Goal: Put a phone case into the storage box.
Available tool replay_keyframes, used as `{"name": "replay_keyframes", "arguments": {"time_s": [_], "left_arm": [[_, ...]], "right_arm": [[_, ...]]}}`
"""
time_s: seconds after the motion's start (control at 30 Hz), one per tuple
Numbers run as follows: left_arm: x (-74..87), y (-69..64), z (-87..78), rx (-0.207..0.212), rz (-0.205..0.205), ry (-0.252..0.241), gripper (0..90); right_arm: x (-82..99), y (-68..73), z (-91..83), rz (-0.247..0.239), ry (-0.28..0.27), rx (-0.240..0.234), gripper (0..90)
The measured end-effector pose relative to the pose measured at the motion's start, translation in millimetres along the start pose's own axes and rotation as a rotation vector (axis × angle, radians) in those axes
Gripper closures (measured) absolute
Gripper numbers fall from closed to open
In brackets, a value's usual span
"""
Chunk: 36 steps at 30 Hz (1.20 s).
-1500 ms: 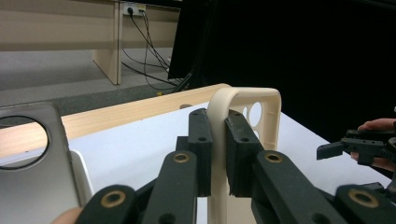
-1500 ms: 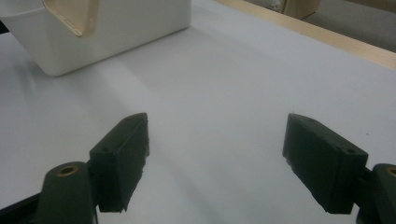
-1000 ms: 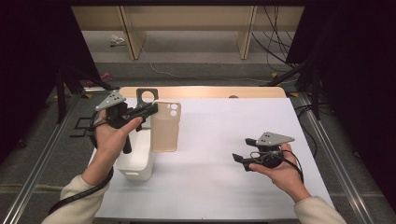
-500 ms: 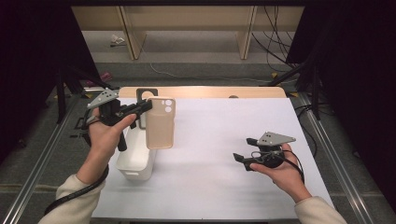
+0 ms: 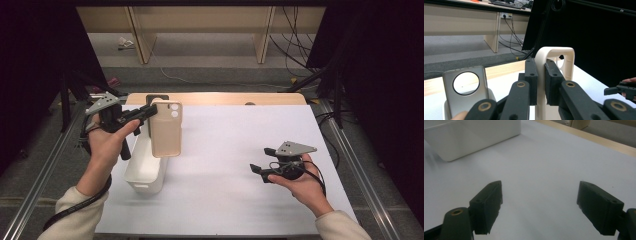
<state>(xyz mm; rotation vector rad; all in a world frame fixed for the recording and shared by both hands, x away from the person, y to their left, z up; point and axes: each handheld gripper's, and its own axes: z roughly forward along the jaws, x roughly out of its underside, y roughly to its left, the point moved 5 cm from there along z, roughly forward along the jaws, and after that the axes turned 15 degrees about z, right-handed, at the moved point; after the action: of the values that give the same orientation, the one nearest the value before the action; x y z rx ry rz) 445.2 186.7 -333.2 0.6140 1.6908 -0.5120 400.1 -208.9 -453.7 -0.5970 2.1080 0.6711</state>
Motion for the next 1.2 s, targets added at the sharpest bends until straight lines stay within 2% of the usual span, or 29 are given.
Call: {"name": "replay_keyframes", "arguments": {"time_s": [0.23,0.53,0.77,1.2], "left_arm": [[2.2,2.5,0.2,-0.009,0.023,0.013,82.0],[1.3,5.4,-1.0,0.0,0.026,0.016,82.0],[0.4,14.2,-4.7,-0.001,0.011,0.016,82.0],[-3.7,28.8,-3.5,0.0,0.015,0.014,82.0]], "right_arm": [[-0.6,0.1,-0.6,0.002,-0.004,0.002,21.5],[-0.6,-0.2,-1.1,0.004,-0.006,0.004,21.5],[-0.9,-0.1,-0.8,0.007,-0.007,0.002,21.6],[-0.6,-1.1,-0.8,0.014,-0.01,0.004,21.6]]}}
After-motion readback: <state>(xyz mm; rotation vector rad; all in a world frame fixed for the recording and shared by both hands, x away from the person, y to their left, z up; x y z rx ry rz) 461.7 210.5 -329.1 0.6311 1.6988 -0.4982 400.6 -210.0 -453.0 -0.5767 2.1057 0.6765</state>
